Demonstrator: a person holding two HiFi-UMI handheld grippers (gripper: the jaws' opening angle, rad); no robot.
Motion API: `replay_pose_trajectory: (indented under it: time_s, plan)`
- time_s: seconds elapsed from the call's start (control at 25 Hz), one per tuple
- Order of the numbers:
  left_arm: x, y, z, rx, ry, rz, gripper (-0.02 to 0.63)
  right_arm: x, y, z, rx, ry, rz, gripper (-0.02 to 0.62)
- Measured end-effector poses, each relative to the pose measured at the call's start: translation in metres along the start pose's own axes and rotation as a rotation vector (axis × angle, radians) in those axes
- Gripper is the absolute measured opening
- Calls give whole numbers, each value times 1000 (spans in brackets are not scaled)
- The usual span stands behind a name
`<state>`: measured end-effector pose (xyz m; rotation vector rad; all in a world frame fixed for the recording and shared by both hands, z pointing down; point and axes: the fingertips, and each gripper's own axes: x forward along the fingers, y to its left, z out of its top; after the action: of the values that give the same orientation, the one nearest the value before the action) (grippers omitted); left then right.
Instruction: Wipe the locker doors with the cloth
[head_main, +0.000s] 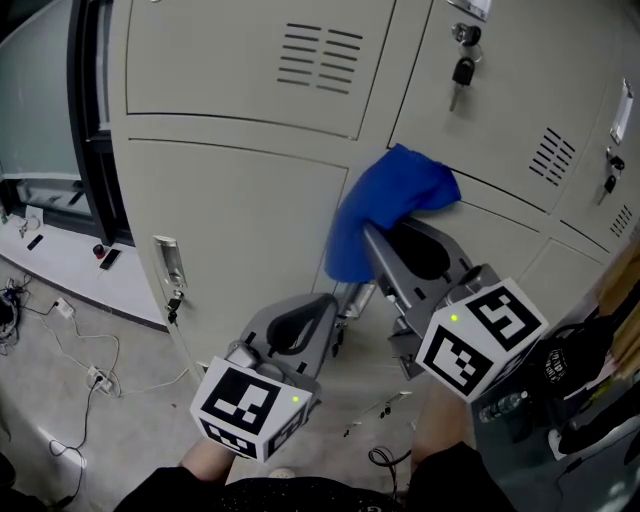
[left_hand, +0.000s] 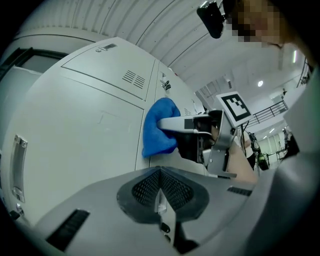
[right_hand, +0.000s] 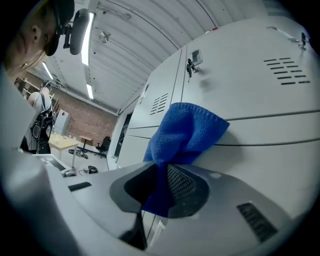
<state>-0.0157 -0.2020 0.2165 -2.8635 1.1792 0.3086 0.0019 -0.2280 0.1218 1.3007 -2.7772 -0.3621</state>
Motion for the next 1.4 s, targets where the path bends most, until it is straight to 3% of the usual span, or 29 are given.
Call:
replay_pose_trajectory:
  time_s: [0.6,1.4]
  plan:
    - [17,-11,-5,-31,12,-79,11,-12,-13,-5,16,14,-35,61]
    - [38,-48,-19,-27,43,-166,11,-58,-58,-15,21,36,-192,61]
